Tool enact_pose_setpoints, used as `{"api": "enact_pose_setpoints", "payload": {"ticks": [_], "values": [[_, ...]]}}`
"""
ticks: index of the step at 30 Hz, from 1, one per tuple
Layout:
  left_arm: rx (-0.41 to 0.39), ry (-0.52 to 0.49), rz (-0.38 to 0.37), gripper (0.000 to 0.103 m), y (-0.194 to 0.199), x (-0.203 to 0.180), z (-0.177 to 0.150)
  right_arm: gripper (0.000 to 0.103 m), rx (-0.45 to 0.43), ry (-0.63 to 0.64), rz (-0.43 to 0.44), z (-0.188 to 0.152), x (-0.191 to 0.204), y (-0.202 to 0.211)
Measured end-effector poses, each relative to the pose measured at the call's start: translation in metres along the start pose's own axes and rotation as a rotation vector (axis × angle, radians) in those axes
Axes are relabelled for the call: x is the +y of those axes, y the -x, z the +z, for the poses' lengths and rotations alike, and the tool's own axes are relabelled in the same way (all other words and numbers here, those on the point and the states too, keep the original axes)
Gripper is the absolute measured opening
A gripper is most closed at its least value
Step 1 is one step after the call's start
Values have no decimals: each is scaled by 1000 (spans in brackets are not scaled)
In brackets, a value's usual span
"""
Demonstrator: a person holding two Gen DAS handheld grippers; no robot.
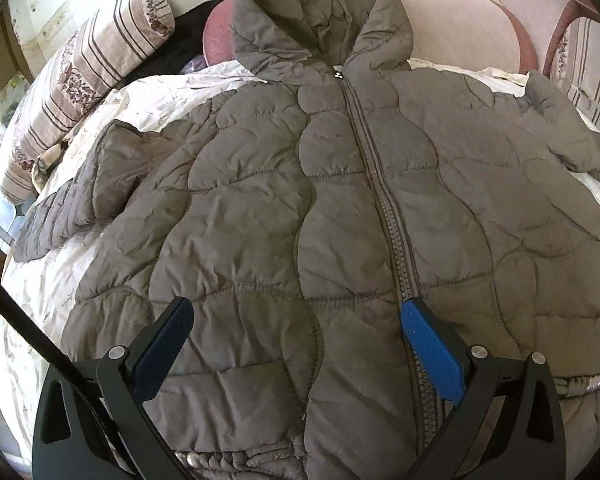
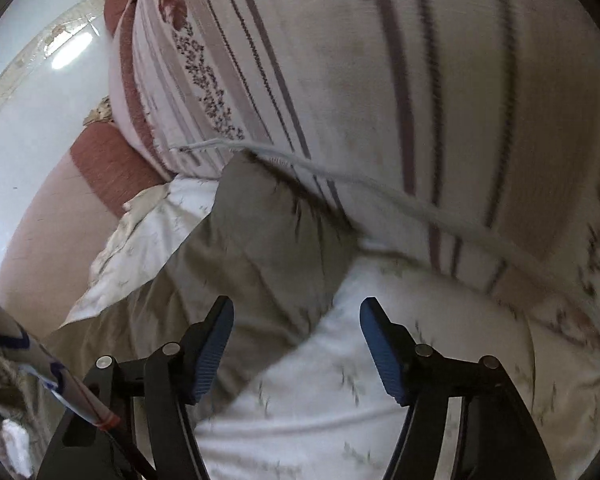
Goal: Fold large clothes
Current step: 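Move the right gripper to the sleeve cuff and close on it, then lift the sleeve with the right gripper and carry it across the jacket body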
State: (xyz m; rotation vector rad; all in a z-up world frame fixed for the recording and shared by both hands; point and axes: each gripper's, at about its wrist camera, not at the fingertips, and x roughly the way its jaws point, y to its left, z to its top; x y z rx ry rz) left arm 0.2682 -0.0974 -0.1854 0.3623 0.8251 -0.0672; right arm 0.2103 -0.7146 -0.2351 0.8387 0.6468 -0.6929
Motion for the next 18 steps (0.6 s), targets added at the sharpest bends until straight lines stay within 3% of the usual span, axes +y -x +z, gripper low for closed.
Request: {"api": "enact_pose_setpoints", "payload": {"ticks": [7,10,12,18], "values": [[15,-3,-20,103,-7,-1,1,70,20,-54,-12,6,-3,-36],[15,-1,-24,103,-8,-1,0,20,19,-33,40,3,2,-40],[14,-2,-22,103,-8,-1,1,15,-14,-43,73,4,7,-27],[1,-5,-14,103,-3,-2,-1,15,-144,-9,88,16,36,54]]}}
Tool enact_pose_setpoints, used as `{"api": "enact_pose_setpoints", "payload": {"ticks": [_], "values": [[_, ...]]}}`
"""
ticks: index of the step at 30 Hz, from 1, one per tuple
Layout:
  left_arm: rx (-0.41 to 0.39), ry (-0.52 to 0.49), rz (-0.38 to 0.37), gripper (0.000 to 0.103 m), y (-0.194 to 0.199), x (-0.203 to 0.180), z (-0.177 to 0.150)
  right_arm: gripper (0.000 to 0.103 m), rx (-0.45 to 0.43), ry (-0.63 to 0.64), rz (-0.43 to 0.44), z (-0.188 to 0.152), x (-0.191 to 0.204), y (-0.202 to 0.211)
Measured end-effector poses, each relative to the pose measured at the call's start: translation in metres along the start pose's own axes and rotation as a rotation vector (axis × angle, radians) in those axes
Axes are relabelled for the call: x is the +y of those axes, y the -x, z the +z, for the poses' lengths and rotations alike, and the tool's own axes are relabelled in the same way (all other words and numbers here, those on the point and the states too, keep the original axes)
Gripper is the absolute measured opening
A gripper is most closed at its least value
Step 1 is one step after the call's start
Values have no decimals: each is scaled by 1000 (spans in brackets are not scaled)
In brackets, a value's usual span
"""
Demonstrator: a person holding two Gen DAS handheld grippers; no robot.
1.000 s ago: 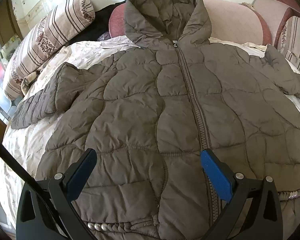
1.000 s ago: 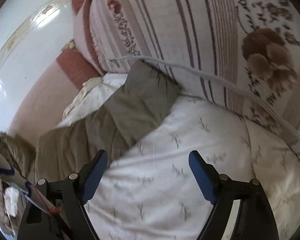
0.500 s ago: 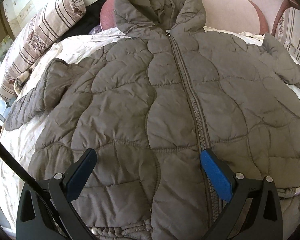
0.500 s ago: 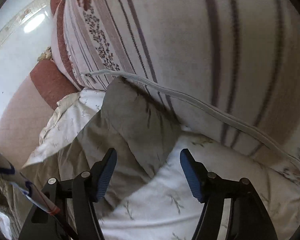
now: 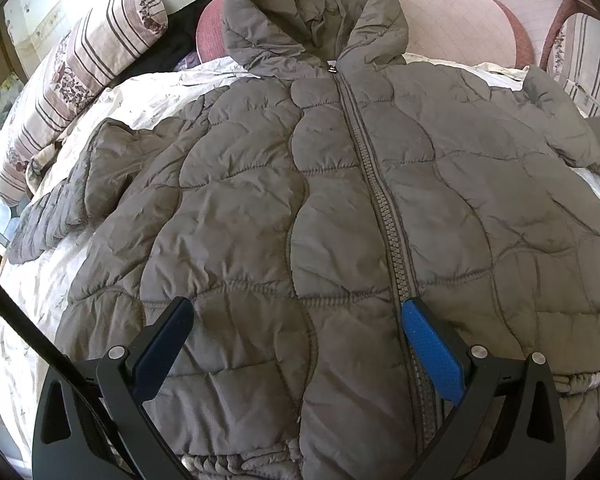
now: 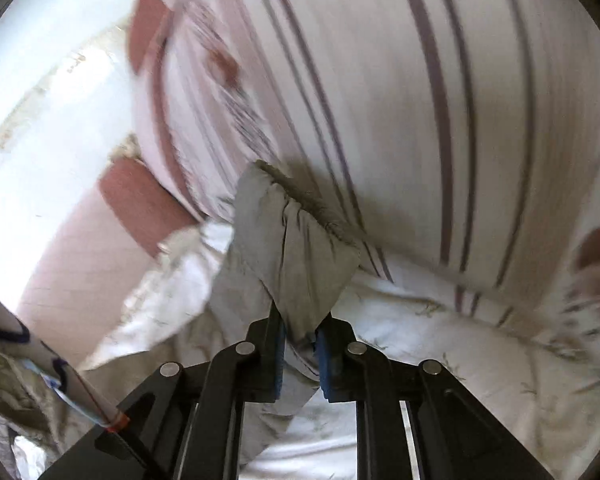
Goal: Fold large clothes
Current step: 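Lift the sleeve with the right gripper and carry it across the jacket body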
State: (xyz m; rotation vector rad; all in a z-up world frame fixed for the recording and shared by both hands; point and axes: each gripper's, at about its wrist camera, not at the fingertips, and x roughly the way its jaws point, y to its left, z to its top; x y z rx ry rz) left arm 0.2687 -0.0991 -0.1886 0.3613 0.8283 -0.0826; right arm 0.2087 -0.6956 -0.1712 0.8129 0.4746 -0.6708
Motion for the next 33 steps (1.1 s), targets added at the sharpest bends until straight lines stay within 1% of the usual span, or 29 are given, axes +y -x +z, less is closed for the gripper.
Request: {"api": "enact_pose_setpoints", "payload": {"ticks": [3,7,8,11,12,13,15,16,20,24,28,33], "values": [[-8,3,-1,103,4,1,0,15,-49,43,59,6,27,48],[-29,18,4,103,11,6,1,15,-102,83,197,-1,64,111],[-40,24,7,103,14,8,1,15,-99,94,262,-9,76,128],[-70,44,18,103,22,17,3,15,-75,121,415,-36,107,155],[-93,48,25,103,25,23,4,15,-63,136,444,-44,114,163],[-102,59,30,103,26,28,4,15,-43,157,486,-56,129,168],[-114,82,45,103,28,39,3,15,-13,192,571,-74,155,175],[-115,92,54,103,28,45,3,15,-2,214,600,-83,165,179],[-94,143,64,103,23,68,1,15,16,260,677,-107,199,189],[-109,179,75,103,27,84,-2,15,43,279,735,-122,220,193],[-120,209,85,103,31,94,-2,15,66,300,762,-140,232,200],[-122,256,84,103,34,102,-1,15,127,319,794,-158,247,193]]}}
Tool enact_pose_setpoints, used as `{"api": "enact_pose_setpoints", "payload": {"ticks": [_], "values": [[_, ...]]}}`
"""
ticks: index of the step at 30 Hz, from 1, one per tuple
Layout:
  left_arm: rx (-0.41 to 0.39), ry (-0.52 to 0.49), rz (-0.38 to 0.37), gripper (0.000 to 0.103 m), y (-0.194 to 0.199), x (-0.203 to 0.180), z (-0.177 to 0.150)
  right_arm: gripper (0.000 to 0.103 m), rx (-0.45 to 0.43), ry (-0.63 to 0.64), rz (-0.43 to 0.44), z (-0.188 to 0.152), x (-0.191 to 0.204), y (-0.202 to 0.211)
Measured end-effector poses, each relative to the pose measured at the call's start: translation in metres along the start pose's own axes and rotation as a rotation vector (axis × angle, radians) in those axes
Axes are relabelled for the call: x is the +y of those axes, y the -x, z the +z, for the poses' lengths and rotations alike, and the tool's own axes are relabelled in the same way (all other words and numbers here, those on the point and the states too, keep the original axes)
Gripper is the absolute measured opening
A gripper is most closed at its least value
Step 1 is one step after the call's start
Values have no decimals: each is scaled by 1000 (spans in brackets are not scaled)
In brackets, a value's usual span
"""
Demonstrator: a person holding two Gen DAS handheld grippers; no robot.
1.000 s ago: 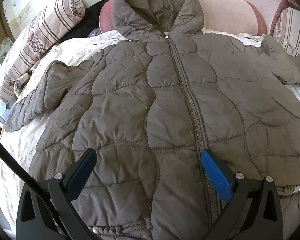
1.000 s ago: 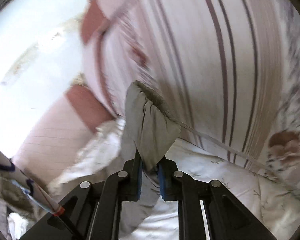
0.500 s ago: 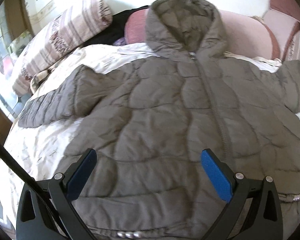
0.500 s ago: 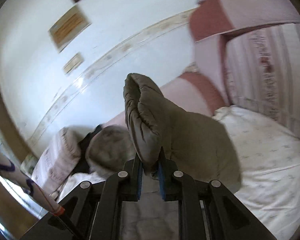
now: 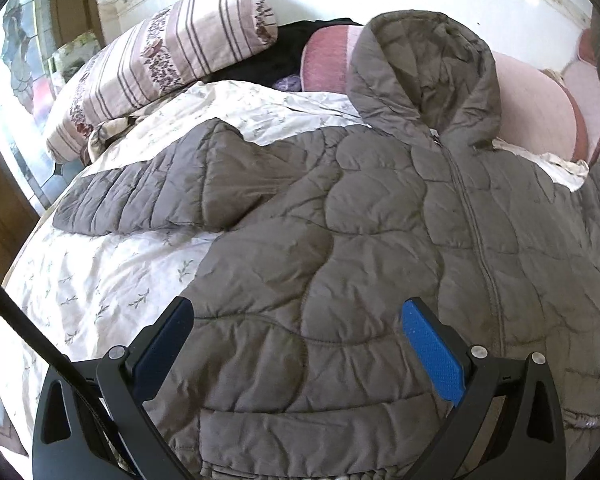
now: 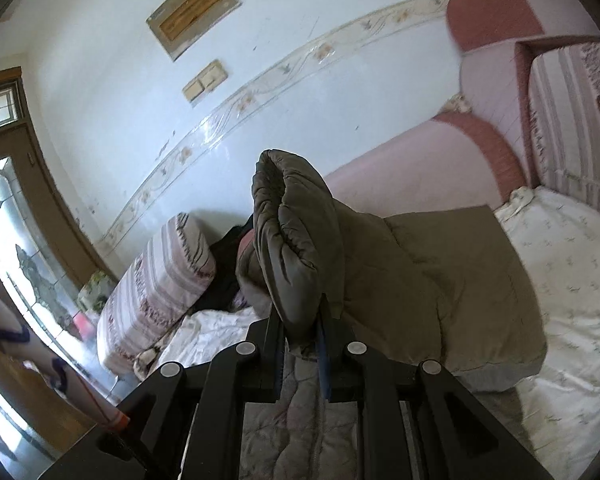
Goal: Fold large clothes
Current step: 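Lift the sleeve with the right gripper and carry it across the jacket body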
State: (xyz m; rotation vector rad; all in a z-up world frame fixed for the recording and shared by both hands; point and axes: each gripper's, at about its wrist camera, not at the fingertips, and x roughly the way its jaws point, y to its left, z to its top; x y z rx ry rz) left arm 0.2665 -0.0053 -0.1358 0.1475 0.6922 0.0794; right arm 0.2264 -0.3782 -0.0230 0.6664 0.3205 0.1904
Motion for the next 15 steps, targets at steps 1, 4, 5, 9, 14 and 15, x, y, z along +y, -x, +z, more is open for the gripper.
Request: {"api": "enact_pose_setpoints", "payload": {"ticks": [1,4,5,9,14,15], "values": [[-3,7,4,103,1,2,0,15,9,-4,9,-2,0,-2],[7,28,-2,103,-2,3,3,15,44,-14,39,-11,2,-14],[8,27,0,103,-2,3,2,15,55,-18,47,-12,2,-17],[12,26,2,103,-3,2,3,15,109,-37,97,-24,6,-32],[17,27,4,103,-3,1,2,15,178,-30,138,-44,14,-55],[18,25,5,103,-3,1,2,15,189,-29,136,-46,15,-59]]}}
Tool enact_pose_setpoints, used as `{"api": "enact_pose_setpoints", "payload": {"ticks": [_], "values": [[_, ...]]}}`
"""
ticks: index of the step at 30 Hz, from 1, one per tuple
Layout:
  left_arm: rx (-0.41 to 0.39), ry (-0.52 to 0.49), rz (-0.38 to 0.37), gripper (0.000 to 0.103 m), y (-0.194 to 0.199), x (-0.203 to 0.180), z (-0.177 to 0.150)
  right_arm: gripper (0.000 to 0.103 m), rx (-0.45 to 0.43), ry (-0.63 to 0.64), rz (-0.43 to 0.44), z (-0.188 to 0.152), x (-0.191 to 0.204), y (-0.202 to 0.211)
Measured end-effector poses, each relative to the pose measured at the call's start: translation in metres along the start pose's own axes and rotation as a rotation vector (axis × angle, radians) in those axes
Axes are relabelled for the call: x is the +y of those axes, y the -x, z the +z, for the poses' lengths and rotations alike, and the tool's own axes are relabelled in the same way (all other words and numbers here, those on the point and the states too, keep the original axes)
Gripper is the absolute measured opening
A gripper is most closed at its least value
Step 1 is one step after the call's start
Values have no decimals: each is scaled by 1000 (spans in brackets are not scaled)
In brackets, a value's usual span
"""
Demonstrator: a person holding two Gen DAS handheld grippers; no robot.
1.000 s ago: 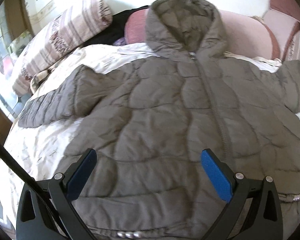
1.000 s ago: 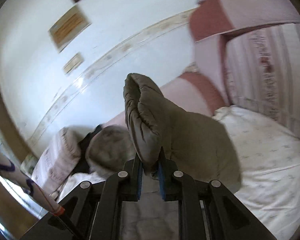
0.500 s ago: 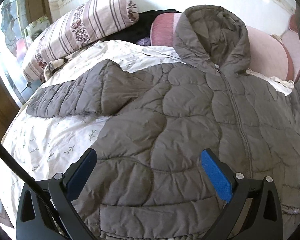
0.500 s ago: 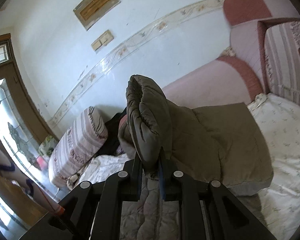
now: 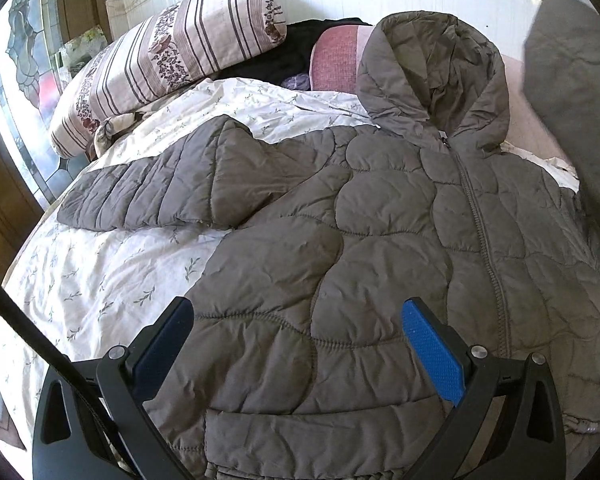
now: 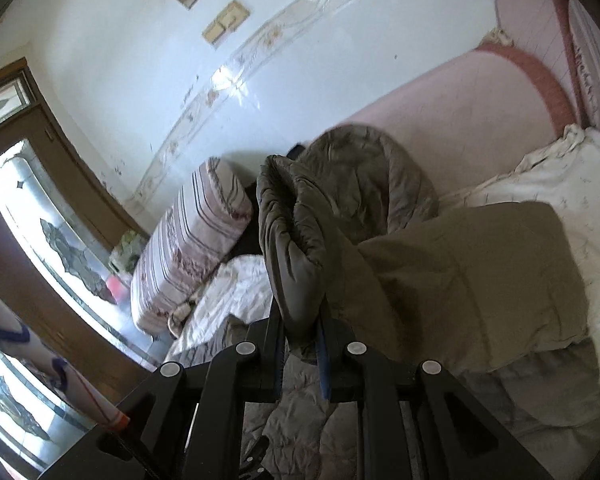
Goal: Fold large clothes
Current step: 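Lift the sleeve with the right gripper and carry it across the jacket body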
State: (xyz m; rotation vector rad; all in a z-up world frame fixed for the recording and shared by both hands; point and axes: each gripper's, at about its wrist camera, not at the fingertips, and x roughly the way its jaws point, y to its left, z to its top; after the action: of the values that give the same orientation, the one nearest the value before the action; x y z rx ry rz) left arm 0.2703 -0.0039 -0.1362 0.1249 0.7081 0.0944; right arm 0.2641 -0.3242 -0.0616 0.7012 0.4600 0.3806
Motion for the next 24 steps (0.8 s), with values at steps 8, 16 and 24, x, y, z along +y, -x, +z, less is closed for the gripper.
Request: {"api": "enact_pose_setpoints", "payload": {"ticks": [8,16,24], "values": [[7,7,2,103,-3,3,-1,15,116,-104,2,-22,-33,-46],[7,-7,6,103,-4,2,-1,15,221,-182,-64,-45,-68,-85],[13,-17,8,103,-7,-3,-2,31,302,-120,-92,-63,-57,-106]]}}
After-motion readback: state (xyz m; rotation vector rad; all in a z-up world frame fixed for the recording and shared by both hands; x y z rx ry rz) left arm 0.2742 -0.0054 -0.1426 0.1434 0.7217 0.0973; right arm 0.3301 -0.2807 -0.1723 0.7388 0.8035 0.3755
